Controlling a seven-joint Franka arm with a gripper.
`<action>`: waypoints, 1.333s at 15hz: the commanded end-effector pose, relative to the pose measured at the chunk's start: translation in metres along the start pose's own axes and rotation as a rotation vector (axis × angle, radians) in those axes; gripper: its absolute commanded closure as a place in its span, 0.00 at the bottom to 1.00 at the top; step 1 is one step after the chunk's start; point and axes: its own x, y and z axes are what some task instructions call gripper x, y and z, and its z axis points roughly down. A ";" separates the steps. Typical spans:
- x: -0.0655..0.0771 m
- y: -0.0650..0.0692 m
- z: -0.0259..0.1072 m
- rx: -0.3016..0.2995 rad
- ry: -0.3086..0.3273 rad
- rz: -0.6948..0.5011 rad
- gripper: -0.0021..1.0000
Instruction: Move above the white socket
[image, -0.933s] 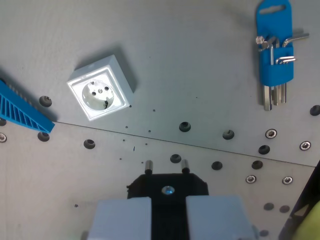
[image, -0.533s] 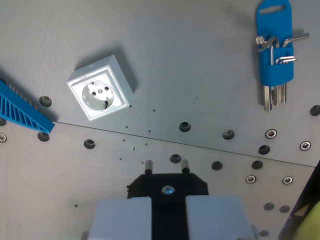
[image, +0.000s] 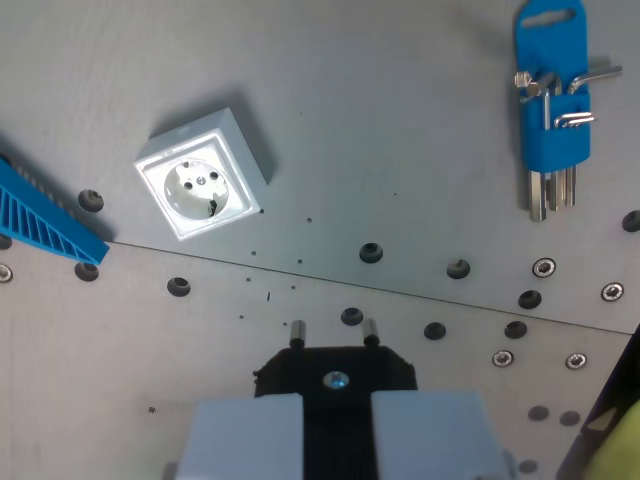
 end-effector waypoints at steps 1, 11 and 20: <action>-0.003 -0.003 0.007 -0.007 0.031 -0.043 1.00; -0.011 -0.014 0.039 -0.020 0.073 -0.132 1.00; -0.019 -0.030 0.083 -0.018 0.055 -0.227 1.00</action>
